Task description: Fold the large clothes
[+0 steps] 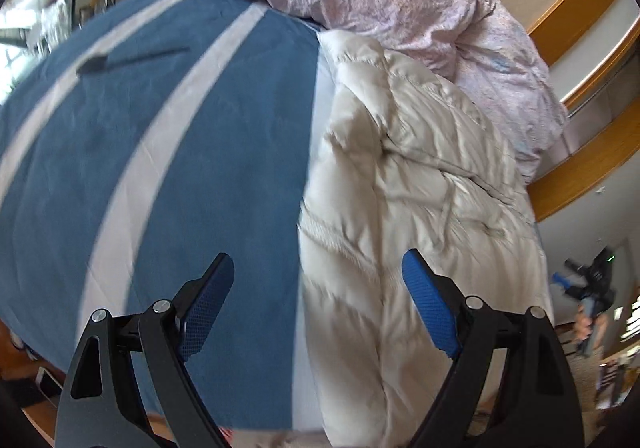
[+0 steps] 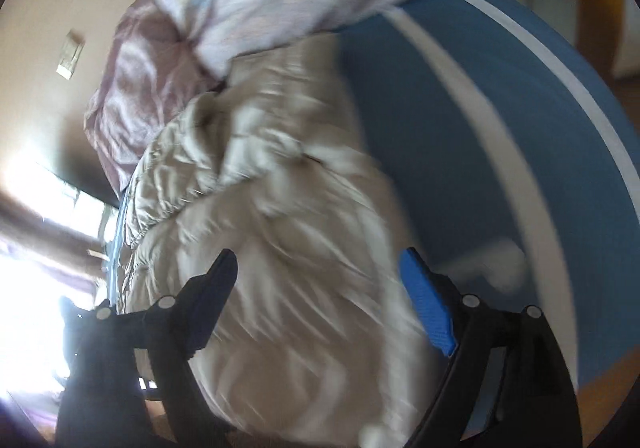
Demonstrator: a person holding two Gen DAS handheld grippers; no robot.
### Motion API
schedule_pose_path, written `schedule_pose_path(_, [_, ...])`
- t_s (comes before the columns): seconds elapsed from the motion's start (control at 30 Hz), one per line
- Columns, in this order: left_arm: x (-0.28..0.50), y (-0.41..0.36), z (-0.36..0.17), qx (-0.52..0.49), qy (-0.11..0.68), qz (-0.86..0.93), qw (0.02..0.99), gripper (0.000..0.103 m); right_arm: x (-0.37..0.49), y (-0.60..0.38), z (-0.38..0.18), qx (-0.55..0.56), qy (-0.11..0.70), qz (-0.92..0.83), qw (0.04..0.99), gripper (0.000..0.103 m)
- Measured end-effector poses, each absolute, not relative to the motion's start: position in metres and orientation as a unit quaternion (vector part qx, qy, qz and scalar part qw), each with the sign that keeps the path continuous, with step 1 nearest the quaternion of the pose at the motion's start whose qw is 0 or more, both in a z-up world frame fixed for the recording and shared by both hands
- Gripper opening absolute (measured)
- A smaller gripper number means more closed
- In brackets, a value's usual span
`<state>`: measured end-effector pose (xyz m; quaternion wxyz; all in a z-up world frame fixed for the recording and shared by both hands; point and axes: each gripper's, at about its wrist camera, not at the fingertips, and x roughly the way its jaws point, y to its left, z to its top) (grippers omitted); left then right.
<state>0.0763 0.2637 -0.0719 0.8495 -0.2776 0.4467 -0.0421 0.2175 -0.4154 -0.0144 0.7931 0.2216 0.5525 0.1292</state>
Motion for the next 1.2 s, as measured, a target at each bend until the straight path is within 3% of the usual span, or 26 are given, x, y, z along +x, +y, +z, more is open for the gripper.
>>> schedule_pose_path(0.3, [0.053, 0.246, -0.082, -0.319, 0.447, -0.08, 0.832, 0.083, 0.176, -0.455, -0.046, 0.28, 0.565, 0.153, 0.761, 0.084])
schedule_pose_path(0.47, [0.049, 0.24, -0.095, -0.346, 0.461, -0.096, 0.812, 0.072, 0.172, -0.439, -0.058, 0.282, 0.581, 0.182, 0.742, 0.073])
schedule_pose_path(0.57, [0.045, 0.235, -0.098, -0.363, 0.458, -0.108, 0.804, 0.071, 0.169, -0.428, -0.065, 0.281, 0.593, 0.201, 0.727, 0.067])
schedule_pose_path(1.03, [0.029, 0.209, -0.103, -0.382, 0.456, -0.136, 0.792, 0.065, 0.152, -0.401, -0.062, 0.254, 0.597, 0.25, 0.719, 0.066])
schedule_pose_path(1.13, [0.029, 0.205, -0.102, -0.372, 0.457, -0.118, 0.799, 0.055, 0.151, -0.397, -0.059, 0.241, 0.596, 0.248, 0.725, 0.065])
schedule_pose_path(1.17, [0.03, 0.206, -0.103, -0.376, 0.458, -0.112, 0.798, 0.044, 0.149, -0.396, -0.059, 0.239, 0.597, 0.243, 0.726, 0.057])
schedule_pose_path(1.2, [0.031, 0.208, -0.105, -0.378, 0.459, -0.104, 0.797, 0.038, 0.148, -0.394, -0.059, 0.237, 0.598, 0.239, 0.727, 0.041])
